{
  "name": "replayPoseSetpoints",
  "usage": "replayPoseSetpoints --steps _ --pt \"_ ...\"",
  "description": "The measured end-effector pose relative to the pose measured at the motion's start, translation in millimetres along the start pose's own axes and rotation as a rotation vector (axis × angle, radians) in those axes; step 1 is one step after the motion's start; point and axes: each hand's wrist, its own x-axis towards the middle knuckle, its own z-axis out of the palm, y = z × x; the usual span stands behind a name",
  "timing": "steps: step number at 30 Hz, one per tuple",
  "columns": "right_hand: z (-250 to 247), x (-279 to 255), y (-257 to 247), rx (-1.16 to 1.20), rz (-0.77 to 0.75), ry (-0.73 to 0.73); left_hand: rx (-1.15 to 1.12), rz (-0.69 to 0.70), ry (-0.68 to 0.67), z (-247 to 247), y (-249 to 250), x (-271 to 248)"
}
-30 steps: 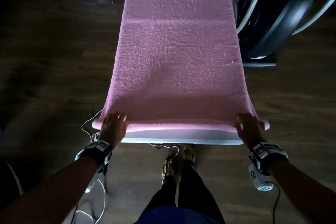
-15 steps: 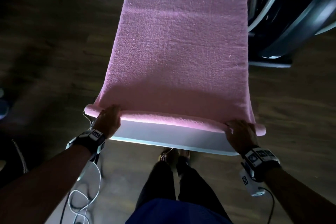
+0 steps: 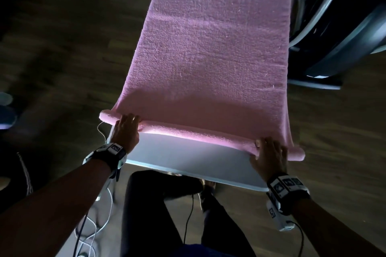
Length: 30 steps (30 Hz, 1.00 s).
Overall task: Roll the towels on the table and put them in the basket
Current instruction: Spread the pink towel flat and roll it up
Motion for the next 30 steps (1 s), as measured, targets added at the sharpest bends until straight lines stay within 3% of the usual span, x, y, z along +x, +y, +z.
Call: replayPoseSetpoints --steps 6,13,18,21,25,27,30 --pt "-5.2 -1.0 -4.7 0.039 0.023 0.055 -0.038 0.022 -0.047 -10.7 -3.1 12.3" --pt "-2.9 8.9 2.6 0.038 0.071 0.094 0.027 0.226 -0.054 -3.0 -25.3 26.0" --pt "-7.7 13.0 -8.7 -0.061 0.112 0.054 -0.020 0.222 -0.140 0.9 -34.5 34.2" --pt "-11.4 23.5 -7.1 -0.049 0.142 -0.042 -0.031 0.235 -0.074 -0.6 -35.6 38.7" --pt "-9.9 28.7 -6.4 0.034 0.119 0.206 -0.022 0.183 0.146 0.7 -33.0 38.2" --pt "-5.6 24.6 -7.6 0.040 0.059 0.210 -0.084 0.200 0.179 8.4 -30.7 30.7" --pt "-4.4 18.2 -7.5 0.056 0.049 0.157 -0.110 0.210 0.128 16.3 -31.4 21.9"
